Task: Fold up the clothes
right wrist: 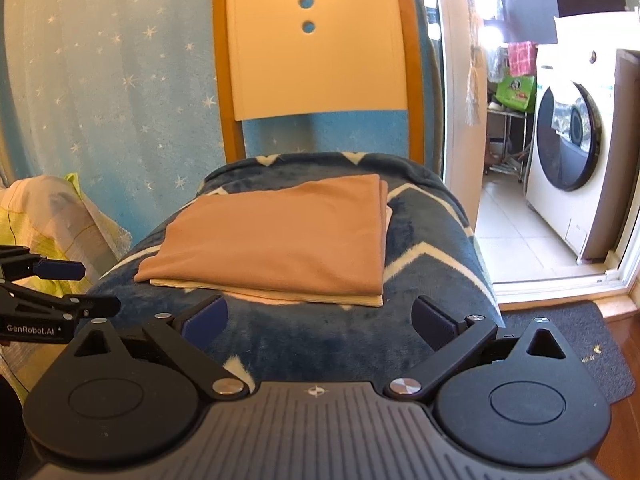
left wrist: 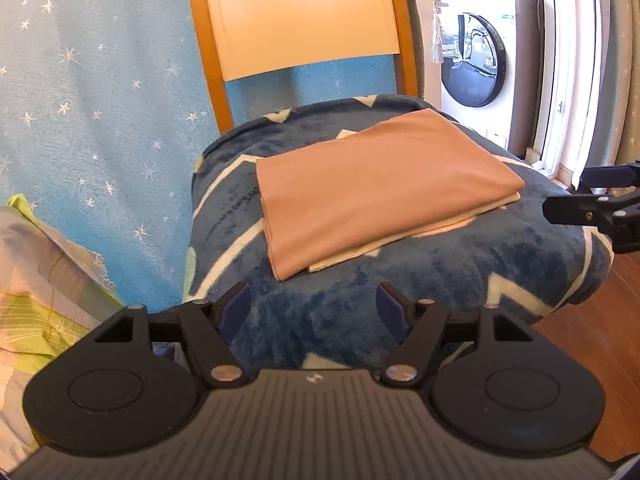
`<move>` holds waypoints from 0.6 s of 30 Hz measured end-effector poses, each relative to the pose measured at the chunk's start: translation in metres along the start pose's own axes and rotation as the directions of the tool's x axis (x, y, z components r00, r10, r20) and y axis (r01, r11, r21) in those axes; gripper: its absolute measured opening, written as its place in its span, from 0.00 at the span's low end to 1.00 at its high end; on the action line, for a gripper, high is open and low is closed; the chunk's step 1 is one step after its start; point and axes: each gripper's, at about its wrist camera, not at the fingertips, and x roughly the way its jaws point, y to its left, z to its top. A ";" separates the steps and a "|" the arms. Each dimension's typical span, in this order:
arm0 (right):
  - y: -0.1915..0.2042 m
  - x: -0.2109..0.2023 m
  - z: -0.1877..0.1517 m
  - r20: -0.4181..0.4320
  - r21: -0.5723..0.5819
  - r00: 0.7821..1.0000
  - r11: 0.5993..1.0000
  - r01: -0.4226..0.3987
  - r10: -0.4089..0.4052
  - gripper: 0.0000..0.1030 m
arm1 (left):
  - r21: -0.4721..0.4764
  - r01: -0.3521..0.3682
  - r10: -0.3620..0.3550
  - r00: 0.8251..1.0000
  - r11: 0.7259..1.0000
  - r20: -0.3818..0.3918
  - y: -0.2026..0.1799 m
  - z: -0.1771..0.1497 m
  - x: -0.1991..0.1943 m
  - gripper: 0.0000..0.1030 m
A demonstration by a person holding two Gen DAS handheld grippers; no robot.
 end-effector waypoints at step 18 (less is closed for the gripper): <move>-0.004 0.016 0.012 -0.129 0.083 0.986 0.989 0.119 -0.108 1.00 | -0.148 0.037 -0.040 0.999 0.988 -0.012 -0.008 0.015 0.011 0.99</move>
